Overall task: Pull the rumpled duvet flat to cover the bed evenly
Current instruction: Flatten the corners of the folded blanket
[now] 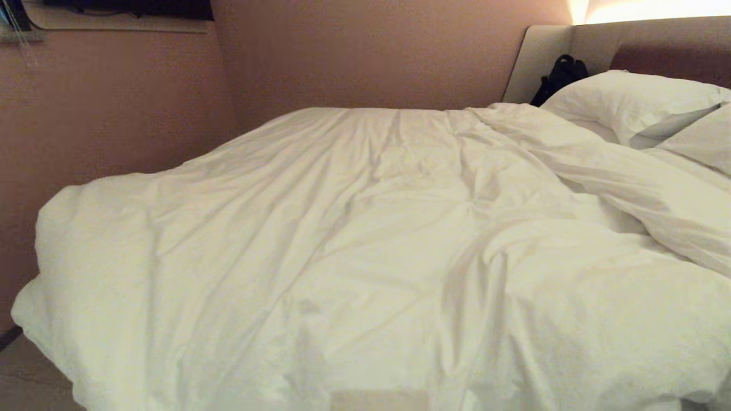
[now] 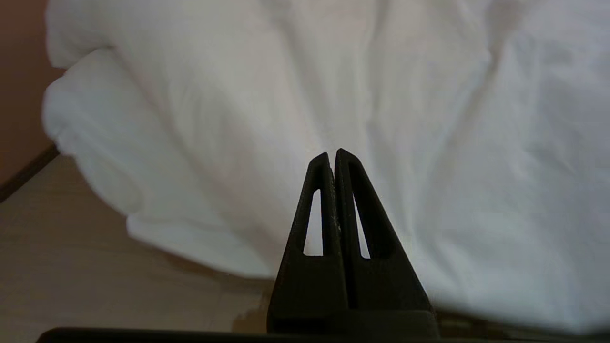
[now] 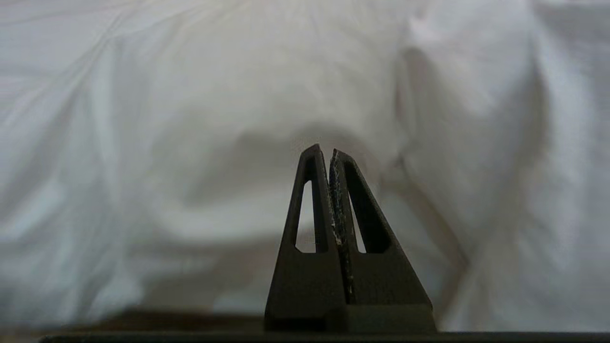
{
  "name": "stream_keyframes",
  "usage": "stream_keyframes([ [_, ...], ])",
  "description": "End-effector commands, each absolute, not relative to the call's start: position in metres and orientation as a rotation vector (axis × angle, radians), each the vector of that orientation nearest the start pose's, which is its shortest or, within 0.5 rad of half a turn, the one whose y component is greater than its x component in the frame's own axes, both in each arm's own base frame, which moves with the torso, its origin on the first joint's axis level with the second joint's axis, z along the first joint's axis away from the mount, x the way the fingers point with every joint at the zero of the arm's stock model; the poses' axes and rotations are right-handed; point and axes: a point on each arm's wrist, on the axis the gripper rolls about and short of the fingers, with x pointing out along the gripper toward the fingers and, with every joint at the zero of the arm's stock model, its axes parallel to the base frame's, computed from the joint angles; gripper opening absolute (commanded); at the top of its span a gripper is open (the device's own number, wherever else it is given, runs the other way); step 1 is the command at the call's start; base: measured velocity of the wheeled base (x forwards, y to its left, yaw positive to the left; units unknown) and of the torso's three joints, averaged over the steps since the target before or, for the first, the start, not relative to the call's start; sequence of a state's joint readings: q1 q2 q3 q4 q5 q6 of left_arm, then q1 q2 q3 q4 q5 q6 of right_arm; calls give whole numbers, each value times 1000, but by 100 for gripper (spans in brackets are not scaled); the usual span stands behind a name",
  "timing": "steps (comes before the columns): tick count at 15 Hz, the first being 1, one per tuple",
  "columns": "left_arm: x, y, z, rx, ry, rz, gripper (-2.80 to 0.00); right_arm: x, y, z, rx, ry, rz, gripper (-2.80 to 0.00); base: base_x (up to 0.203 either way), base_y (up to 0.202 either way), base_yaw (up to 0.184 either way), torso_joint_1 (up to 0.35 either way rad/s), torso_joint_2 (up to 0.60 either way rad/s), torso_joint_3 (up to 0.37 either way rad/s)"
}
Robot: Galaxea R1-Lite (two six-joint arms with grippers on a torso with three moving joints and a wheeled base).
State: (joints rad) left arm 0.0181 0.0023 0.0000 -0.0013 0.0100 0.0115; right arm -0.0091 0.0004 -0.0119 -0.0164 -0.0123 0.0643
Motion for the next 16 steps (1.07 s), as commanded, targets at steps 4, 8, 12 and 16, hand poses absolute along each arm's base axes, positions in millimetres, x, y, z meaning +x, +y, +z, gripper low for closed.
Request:
stream_keyframes([
  [4,-23,0,76,11,0,29,-280,-24,0,80,64,-28,-20,-280,-191,0,0,4,3,2],
  [8,-23,0,76,11,0,29,-280,-24,0,81,64,-30,-21,-280,-190,0,-2,2,2,3],
  [12,-23,0,76,13,0,26,-280,-24,0,80,64,-28,-21,-280,-64,0,0,-2,2,2],
  [16,-23,0,76,20,2,29,-280,-24,0,80,64,-28,-21,-280,0,0,0,0,0,0],
])
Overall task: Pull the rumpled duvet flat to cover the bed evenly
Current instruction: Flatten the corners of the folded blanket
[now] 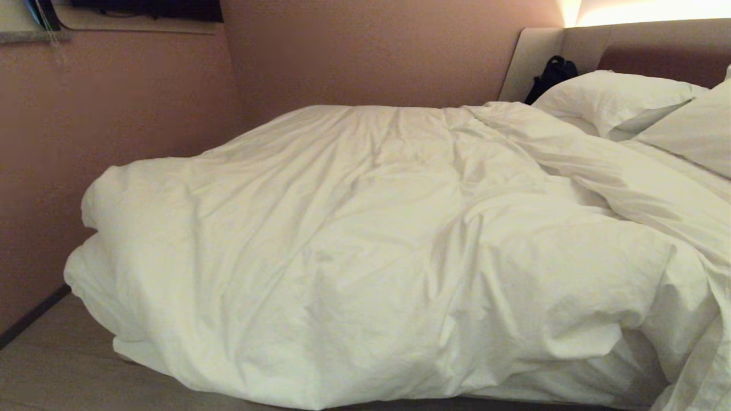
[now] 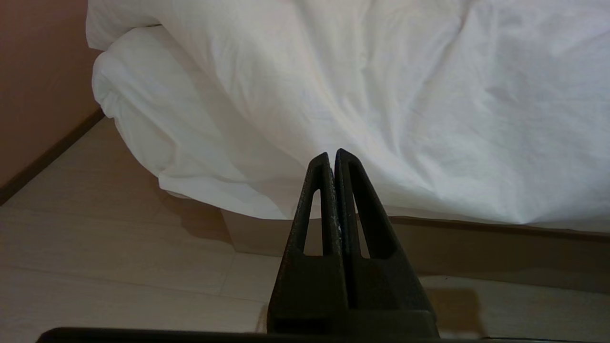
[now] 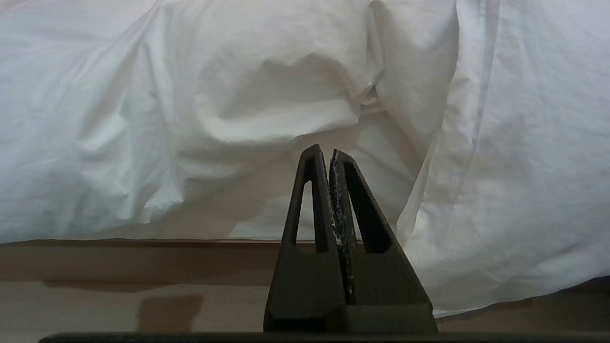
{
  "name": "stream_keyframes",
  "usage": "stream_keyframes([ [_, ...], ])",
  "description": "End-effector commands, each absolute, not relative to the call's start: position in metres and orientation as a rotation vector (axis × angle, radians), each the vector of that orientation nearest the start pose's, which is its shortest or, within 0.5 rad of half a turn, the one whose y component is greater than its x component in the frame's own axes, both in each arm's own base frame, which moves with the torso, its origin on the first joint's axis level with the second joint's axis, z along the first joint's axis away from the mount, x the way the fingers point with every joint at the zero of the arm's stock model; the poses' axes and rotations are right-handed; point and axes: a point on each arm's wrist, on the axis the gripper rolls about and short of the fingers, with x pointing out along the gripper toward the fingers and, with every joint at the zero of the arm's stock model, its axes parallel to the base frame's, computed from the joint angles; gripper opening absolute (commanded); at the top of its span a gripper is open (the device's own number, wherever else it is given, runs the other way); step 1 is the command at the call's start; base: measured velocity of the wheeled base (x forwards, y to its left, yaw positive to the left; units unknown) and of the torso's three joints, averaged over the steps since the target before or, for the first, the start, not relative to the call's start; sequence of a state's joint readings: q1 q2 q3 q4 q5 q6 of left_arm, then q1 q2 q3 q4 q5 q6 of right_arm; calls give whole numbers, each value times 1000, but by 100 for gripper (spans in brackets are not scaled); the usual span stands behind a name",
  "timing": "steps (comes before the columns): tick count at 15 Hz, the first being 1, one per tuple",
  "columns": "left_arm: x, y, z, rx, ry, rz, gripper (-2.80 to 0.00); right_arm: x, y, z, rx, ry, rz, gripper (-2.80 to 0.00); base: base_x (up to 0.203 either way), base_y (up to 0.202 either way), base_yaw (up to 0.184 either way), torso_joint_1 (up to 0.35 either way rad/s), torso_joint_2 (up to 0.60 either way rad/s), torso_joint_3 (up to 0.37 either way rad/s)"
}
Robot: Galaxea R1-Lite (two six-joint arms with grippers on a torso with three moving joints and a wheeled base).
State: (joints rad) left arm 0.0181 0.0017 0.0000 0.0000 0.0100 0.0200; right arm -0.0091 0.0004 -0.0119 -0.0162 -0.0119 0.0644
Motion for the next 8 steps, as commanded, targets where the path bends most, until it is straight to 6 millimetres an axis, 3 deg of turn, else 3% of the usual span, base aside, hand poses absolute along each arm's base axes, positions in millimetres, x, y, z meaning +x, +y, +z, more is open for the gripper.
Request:
stream_keyframes([
  [1,-23,0,76,18,2,29,-280,-24,0,81,64,-30,-21,-280,0,0,0,0,0,0],
  [4,-23,0,76,18,2,29,-280,-24,0,80,64,-28,-21,-280,0,0,0,0,0,0],
  [8,-23,0,76,20,2,29,-280,-24,0,81,64,-30,-21,-280,0,-168,0,2,2,4],
])
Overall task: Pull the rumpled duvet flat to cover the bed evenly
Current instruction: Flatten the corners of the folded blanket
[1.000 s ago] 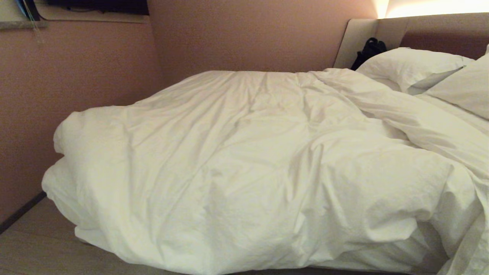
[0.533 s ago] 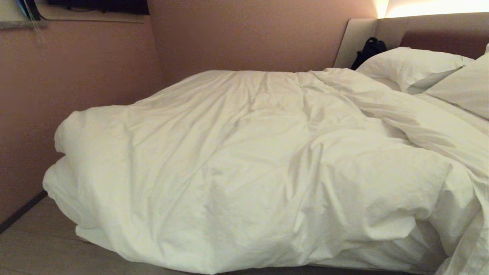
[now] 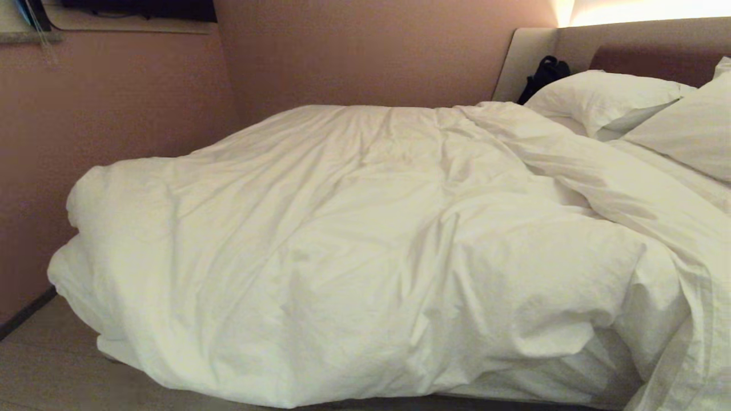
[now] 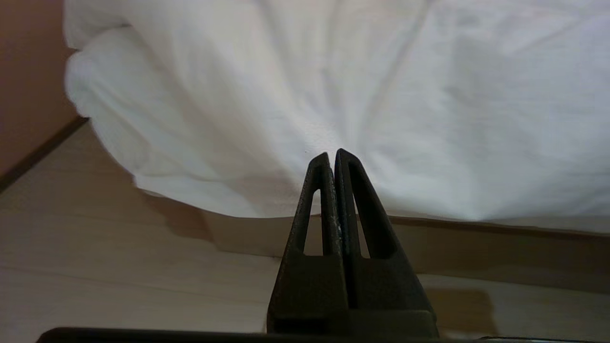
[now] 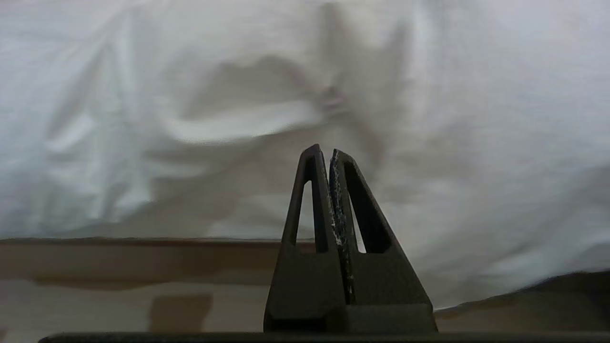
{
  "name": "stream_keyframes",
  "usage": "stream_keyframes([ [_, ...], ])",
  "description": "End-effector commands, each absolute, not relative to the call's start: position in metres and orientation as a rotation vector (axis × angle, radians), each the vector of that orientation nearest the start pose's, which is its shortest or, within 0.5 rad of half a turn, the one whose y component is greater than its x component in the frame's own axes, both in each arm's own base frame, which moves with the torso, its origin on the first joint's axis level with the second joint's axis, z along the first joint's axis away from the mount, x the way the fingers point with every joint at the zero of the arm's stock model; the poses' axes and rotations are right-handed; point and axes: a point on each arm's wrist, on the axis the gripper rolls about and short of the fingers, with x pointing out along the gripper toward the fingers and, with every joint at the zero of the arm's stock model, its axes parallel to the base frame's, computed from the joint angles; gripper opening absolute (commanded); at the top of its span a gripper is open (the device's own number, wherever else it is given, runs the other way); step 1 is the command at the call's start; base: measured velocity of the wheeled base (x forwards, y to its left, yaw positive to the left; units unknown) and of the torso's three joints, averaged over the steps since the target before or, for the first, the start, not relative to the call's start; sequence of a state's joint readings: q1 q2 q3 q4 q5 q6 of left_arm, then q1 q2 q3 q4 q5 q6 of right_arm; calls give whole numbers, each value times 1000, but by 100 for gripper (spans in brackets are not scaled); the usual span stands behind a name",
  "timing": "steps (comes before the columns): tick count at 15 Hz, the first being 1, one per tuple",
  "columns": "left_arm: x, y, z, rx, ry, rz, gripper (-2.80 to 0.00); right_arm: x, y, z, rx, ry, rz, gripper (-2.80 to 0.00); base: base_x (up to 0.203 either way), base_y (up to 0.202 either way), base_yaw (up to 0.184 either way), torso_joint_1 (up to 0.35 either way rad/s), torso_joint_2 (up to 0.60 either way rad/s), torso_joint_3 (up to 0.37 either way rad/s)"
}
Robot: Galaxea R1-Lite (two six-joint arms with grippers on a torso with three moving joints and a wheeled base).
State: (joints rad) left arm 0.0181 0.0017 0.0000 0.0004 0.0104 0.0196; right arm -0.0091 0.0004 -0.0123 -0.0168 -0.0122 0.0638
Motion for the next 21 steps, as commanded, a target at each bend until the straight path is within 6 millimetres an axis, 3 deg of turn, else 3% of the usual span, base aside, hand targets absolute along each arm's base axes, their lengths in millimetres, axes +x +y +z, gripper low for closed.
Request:
stream_keyframes([
  [1,-23,0,76,20,2,29,-280,-24,0,81,64,-30,-21,-280,0,-193,0,4,2,-2],
  [13,-23,0,76,11,0,28,-280,-24,0,81,64,-30,-21,-280,0,-186,1,2,3,4],
  [21,-23,0,76,11,0,26,-280,-24,0,81,64,-30,-21,-280,0,-7,-1,1,0,0],
])
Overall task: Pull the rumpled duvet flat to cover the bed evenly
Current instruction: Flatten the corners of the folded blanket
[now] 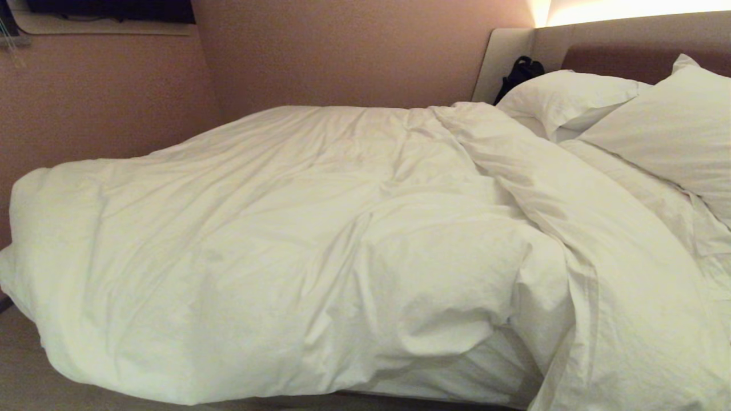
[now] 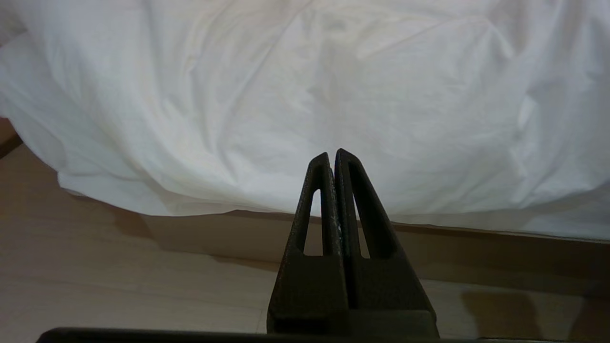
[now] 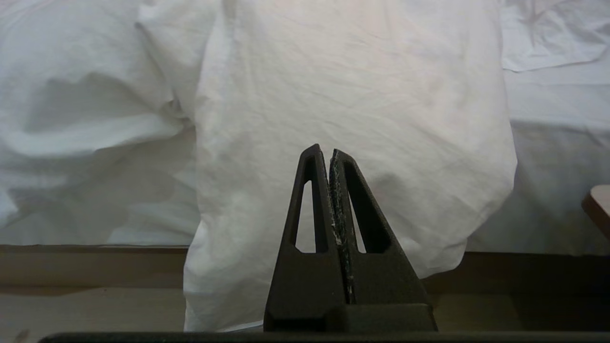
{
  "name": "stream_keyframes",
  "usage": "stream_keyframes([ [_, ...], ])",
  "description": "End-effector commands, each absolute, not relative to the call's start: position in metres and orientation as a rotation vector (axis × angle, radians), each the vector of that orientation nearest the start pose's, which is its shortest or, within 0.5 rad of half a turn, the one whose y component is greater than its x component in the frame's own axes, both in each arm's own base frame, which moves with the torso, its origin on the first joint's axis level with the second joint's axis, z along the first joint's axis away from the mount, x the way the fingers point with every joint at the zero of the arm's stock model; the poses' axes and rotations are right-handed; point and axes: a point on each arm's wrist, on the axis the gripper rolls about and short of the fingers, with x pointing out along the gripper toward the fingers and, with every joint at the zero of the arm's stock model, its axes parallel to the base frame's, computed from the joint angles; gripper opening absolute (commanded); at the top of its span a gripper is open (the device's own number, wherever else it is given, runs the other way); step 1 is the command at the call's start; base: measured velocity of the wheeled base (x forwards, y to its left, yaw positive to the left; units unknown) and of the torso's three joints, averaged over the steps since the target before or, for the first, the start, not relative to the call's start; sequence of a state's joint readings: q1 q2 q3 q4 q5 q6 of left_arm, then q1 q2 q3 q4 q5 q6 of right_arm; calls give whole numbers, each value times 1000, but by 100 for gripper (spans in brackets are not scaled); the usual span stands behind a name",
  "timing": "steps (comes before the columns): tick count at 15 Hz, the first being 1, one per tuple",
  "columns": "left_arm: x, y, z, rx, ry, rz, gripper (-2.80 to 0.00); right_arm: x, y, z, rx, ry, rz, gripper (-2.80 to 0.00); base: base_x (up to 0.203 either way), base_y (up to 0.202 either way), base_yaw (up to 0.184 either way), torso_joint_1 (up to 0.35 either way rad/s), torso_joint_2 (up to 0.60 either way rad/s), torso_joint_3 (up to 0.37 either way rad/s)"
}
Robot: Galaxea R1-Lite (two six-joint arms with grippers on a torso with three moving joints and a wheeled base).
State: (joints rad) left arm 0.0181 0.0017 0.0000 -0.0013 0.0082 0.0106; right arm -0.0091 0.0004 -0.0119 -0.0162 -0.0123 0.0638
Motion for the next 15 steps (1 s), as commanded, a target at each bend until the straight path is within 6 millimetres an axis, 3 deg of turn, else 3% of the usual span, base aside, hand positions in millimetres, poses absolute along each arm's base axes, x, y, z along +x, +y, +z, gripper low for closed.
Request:
stream_keyframes([
  [1,-23,0,76,11,0,28,-280,-24,0,81,64,-30,-21,-280,0,0,0,0,0,0],
  [15,-23,0,76,11,0,27,-280,-24,0,81,64,-30,-21,-280,0,0,0,0,0,0],
])
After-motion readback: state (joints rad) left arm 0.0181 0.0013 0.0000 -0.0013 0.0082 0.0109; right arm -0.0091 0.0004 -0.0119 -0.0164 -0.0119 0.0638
